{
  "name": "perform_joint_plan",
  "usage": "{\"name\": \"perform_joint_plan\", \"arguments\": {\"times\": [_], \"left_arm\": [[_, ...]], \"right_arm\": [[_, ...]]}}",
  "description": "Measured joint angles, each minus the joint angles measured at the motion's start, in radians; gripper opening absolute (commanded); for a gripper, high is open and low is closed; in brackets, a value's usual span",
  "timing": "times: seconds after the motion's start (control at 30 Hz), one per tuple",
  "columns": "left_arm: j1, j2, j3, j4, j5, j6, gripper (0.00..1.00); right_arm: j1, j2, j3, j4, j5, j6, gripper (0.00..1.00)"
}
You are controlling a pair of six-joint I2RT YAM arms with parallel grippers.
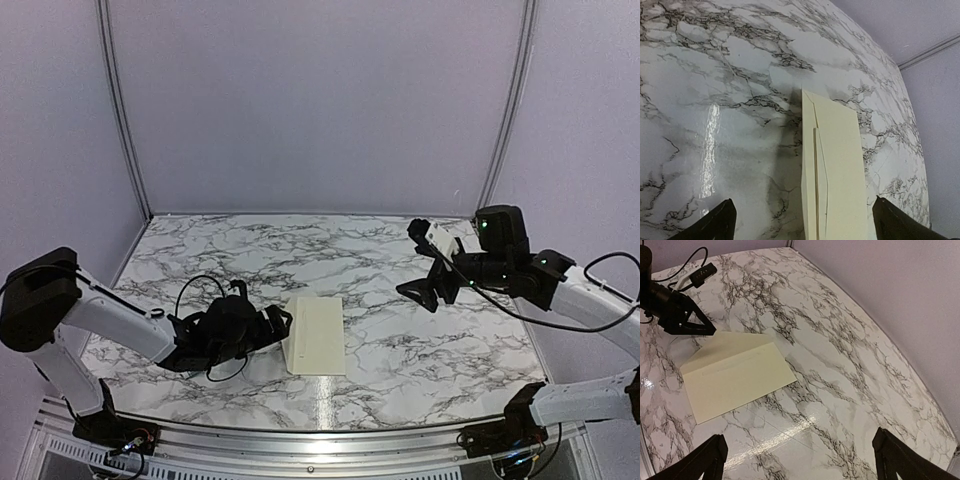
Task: Place the letter into the envelope and seal it
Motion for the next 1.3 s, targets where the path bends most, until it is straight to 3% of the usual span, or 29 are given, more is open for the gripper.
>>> {"name": "perform_joint_plan", "arguments": {"times": [0.17, 0.43, 0.67, 0.7, 0.87, 0.97, 1.1, 1.3], "left_arm": [[0.000, -0.234, -0.010, -0.117, -0.031, 0.131, 0.99], [0.000, -0.468, 0.190, -0.444, -0.118, 0.501, 0.99], [0.066, -0.501, 0.346, -0.786, -0.293, 0.653, 0.99], [0.087, -0.496, 0.362, -0.821, -0.288, 0.693, 0.95], [0.177, -0.480, 0.382, -0.978, -0.113, 0.830, 0.69], [0.217, -0.422, 0.405, -1.075, 0.038, 0.854, 0.60], [0.236, -0.294, 0.425, -1.218, 0.186, 0.856, 0.61], [0.241, -0.221, 0.394, -1.368, 0.278, 0.857, 0.67]], "right_arm": [[0.000, 0.000, 0.069, -0.031, 0.046, -0.009, 0.99], [-0.001, 0.016, 0.095, -0.022, 0.032, -0.029, 0.94], [-0.001, 0.181, 0.229, -0.105, -0.065, -0.085, 0.86], [-0.001, 0.192, 0.240, -0.116, -0.070, -0.089, 0.85], [-0.001, 0.237, 0.302, -0.155, -0.070, -0.115, 0.80], [-0.001, 0.239, 0.305, -0.177, -0.070, -0.125, 0.79], [-0.001, 0.251, 0.302, -0.196, -0.079, -0.137, 0.77], [-0.001, 0.301, 0.293, -0.211, -0.135, -0.139, 0.75]]}}
